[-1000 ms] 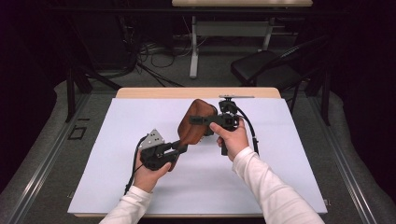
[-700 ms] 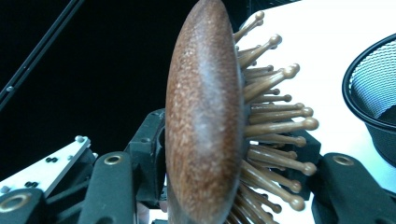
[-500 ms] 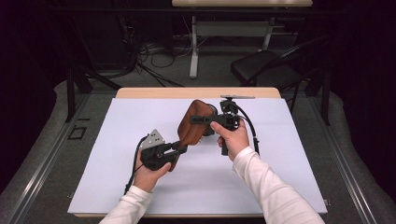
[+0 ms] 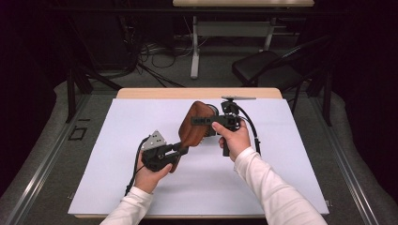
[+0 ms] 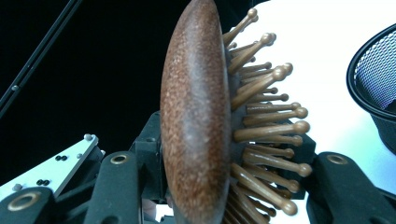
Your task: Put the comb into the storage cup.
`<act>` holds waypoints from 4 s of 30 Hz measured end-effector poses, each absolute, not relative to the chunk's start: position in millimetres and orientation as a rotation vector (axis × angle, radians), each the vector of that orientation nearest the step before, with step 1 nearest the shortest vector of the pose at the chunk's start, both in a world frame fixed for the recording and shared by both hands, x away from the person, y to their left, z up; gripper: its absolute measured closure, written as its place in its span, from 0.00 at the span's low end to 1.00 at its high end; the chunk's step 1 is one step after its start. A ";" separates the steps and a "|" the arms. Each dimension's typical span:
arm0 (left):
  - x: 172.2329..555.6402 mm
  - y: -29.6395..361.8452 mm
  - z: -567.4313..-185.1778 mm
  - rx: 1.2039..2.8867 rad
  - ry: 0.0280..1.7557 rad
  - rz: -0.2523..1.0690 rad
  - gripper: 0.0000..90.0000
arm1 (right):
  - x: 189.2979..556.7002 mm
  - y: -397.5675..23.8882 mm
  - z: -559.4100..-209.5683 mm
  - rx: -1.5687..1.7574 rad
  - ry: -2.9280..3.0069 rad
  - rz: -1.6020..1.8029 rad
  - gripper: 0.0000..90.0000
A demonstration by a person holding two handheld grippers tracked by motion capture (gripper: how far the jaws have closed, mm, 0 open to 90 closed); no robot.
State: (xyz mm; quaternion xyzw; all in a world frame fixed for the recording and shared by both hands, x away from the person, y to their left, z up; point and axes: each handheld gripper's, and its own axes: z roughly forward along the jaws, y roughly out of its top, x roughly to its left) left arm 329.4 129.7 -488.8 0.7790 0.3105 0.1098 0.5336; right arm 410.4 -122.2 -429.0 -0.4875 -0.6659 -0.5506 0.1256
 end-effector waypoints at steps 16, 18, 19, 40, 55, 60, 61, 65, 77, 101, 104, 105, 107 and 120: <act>329.4 130.0 -489.9 1.851 0.745 0.252 0.80 | 411.7 -122.9 -430.3 -1.422 -1.926 -1.589 0.53; 329.2 129.7 -490.0 1.851 0.746 0.253 0.80 | 411.5 -123.0 -430.2 -1.423 -1.927 -1.587 0.53; 329.2 129.7 -490.1 1.851 0.746 0.254 0.80 | 411.5 -123.0 -430.1 -1.423 -1.928 -1.587 0.53; 332.7 133.9 -492.2 1.817 0.787 0.246 0.66 | 413.8 -126.4 -434.2 -1.444 -1.891 -1.603 0.53; 336.0 135.1 -493.9 1.802 0.835 0.251 0.48 | 419.0 -140.6 -433.5 -1.504 -1.884 -1.614 0.53; 338.3 139.2 -493.0 1.787 0.866 0.263 0.45 | 421.2 -146.4 -432.6 -1.522 -1.883 -1.625 0.53; 339.0 139.9 -492.9 1.784 0.870 0.258 0.44 | 421.7 -147.5 -432.5 -1.527 -1.882 -1.633 0.53; 342.5 141.7 -493.6 1.788 0.886 0.214 0.42 | 422.8 -152.4 -430.3 -1.547 -1.867 -1.645 0.53; 353.7 148.9 -501.2 1.812 0.977 0.270 0.41 | 424.0 -166.5 -422.8 -1.586 -1.868 -1.670 0.53; 363.4 175.1 -502.4 1.757 1.139 0.410 0.17 | 429.3 -183.6 -400.0 -1.638 -1.888 -1.714 0.53; 365.6 177.0 -505.9 1.762 1.176 0.450 0.13 | 430.0 -184.0 -397.8 -1.646 -1.893 -1.717 0.53; 366.4 177.5 -507.2 1.769 1.177 0.448 0.08 | 430.2 -184.3 -397.0 -1.645 -1.896 -1.721 0.53; 367.5 178.7 -508.8 1.762 1.186 0.431 0.00 | 430.4 -184.9 -395.2 -1.647 -1.897 -1.727 0.53; 369.1 185.6 -509.9 1.755 1.212 0.464 0.00 | 433.0 -190.9 -388.8 -1.679 -1.892 -1.756 0.53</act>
